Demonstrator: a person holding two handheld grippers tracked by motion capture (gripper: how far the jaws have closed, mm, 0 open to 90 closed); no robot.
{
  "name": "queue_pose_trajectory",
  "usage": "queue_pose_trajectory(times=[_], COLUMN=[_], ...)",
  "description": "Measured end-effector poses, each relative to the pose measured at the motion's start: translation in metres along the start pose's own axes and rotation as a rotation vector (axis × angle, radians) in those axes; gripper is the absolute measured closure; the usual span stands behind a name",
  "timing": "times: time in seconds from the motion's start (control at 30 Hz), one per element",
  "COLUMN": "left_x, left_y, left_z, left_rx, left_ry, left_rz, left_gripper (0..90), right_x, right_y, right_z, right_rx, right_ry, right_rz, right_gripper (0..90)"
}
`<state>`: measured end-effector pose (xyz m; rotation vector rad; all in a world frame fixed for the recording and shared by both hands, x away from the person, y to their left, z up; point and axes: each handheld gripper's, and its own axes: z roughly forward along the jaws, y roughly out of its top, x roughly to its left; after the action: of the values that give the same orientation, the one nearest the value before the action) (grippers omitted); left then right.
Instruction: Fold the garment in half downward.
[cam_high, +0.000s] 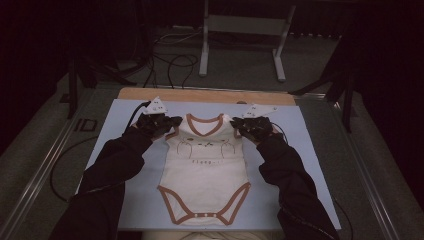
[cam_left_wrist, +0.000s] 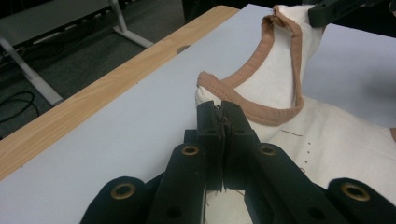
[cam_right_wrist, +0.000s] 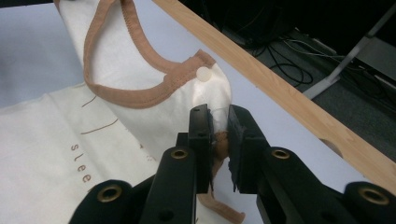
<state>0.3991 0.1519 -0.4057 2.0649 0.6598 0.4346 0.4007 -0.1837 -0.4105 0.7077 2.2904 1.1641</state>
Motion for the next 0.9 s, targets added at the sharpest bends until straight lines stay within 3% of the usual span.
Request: queue_pose_trajectory(times=[0.2, 0.9], left_x=[-0.010, -0.036], left_y=[-0.003, -0.020], left_z=[-0.001, -0.020], left_rx=[0.001, -0.010], left_ry=[-0.012, -0.057], left_rz=[0.008, 0.033], left_gripper=[89.5, 89.5], right_x=[0.007, 0.031], right_y=[-0.008, -0.026], right_z=[-0.004, -0.021], right_rx=[-0.010, -0.026], right_ry=[0.012, 0.043], right_rz=[0.016, -0.006], right_gripper=[80.9, 80.8])
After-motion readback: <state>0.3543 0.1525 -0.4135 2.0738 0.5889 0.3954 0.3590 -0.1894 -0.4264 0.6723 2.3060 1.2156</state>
